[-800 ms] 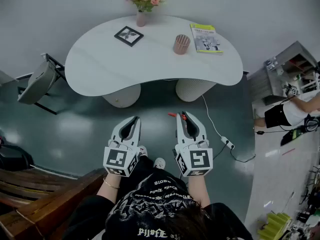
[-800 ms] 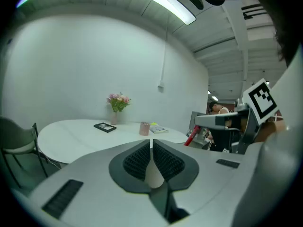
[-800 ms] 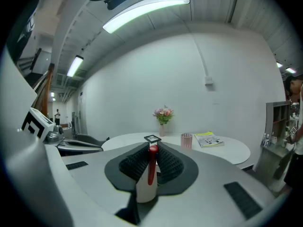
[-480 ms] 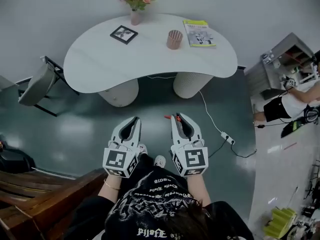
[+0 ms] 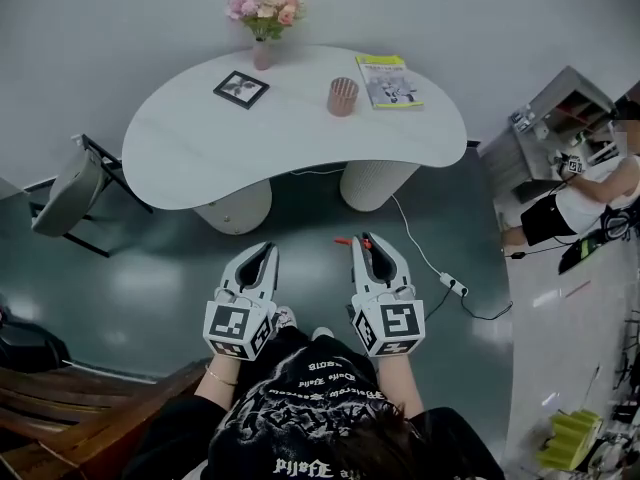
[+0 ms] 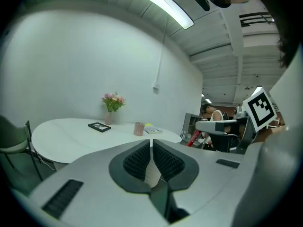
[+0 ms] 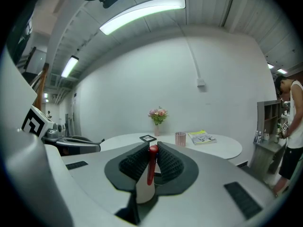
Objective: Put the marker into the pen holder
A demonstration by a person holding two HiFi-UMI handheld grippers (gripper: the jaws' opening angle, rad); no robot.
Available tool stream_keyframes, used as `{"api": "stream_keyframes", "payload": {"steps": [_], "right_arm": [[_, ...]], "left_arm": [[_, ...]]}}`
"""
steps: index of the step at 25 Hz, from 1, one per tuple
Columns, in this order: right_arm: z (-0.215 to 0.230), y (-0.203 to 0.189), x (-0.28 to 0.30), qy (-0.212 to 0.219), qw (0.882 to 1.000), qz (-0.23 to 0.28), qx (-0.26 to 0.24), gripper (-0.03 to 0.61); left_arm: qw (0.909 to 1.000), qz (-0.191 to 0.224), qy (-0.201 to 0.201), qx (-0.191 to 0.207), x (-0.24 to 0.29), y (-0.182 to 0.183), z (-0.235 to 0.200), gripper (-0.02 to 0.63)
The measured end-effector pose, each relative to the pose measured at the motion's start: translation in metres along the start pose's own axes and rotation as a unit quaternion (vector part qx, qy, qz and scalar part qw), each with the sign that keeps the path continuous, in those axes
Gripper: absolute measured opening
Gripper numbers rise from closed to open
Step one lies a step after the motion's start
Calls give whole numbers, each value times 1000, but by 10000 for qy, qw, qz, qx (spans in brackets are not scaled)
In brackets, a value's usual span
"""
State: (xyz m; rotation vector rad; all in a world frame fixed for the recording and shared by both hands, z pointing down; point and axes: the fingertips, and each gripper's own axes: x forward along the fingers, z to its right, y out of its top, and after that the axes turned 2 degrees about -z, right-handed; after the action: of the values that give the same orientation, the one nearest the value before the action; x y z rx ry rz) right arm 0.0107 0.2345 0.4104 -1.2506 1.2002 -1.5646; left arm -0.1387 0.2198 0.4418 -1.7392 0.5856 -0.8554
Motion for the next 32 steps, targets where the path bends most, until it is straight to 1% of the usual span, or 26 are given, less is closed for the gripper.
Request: {"api": "stream_keyframes", "payload": {"steps": [6,9,12,16,19,24,29,32], "right_arm": [[-13,4,14,-193,9998,94,56,72],[-17,0,18,-284,9996,24,67,72],[-17,1,17,-397,9992,-2,106,72],[-10,2,19,-559,9984,21,118,72],[0,0,25,-617,9980,17,113,72],[15,-1,42,-614,9981,37,84,72],[37,13,65,-576,9982,136,116,72],[53,15,82,-502,9986,109,153,72]], "left_arm": [[9997,-8,-233,70,-2,1,-20,35],[9993,32,-377,-4,-3,2,-26,35],[9989,5,-472,-57,-3,2,-27,35],[9986,-44,-531,-9,2,-2,-31,35],[9987,-81,-499,-22,9,-6,-34,35],[9993,-168,-313,-72,19,-13,-45,35],[9996,-166,-223,-44,38,-2,-50,35],[9998,-111,-166,-77,56,8,-49,35]]}}
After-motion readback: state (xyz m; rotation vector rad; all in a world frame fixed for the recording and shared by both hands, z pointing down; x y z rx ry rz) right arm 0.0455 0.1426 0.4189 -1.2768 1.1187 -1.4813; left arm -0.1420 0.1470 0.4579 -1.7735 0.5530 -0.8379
